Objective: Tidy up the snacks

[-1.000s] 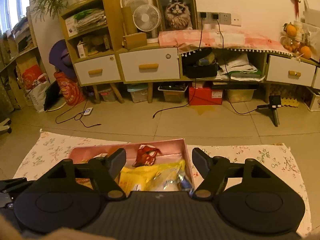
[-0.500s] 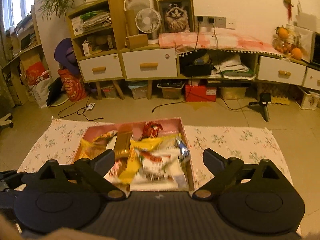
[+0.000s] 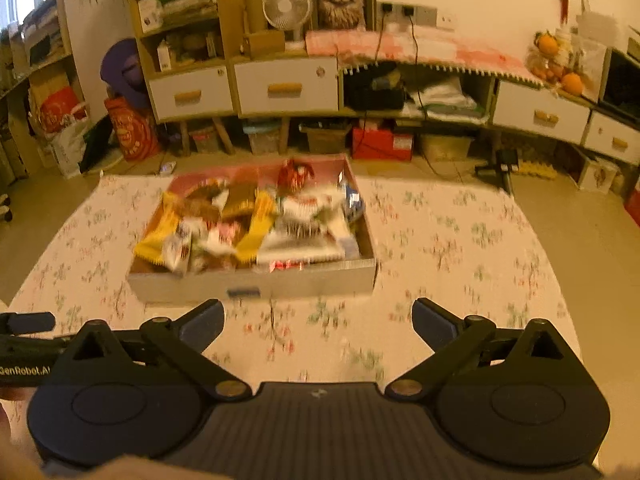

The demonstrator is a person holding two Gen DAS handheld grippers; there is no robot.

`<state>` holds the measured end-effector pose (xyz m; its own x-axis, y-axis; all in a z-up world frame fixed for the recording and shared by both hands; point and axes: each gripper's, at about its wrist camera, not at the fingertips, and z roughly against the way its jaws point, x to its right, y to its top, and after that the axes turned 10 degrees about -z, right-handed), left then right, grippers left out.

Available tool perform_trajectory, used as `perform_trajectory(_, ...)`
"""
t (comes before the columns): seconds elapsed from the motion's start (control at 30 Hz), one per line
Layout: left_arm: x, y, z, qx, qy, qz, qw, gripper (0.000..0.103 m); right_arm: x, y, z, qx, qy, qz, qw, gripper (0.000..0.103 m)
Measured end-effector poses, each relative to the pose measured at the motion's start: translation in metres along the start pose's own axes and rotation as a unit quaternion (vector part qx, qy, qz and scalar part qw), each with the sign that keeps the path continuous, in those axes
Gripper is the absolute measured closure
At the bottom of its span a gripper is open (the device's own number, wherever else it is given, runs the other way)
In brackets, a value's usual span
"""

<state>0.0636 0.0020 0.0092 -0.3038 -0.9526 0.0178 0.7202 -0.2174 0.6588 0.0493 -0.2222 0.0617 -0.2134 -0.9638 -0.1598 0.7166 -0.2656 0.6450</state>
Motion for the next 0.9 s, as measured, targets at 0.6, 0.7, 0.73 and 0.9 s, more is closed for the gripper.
perform_trajectory(0.6,0.008,-0.016,0.03,-0.019,0.01,-0.028,0.9994,0.001,-0.001,-0.037,0.021,-0.039,-0.011,-0.013,0.999,0.0)
perform_trajectory(0.7,0.009,-0.016,0.032,-0.019,0.021,-0.036,0.9989,0.001,-0.004,-0.037,0.023,-0.03,-0.017,-0.001,0.999,0.0)
perform_trajectory(0.73,0.01,-0.016,0.032,-0.019,0.024,-0.041,0.9987,0.001,-0.005,-0.036,0.024,-0.025,-0.021,0.003,0.999,0.0)
perform_trajectory(0.9,0.014,-0.018,0.033,-0.021,0.043,-0.058,0.9972,0.0,-0.008,-0.034,0.021,-0.016,-0.027,0.012,0.999,0.0)
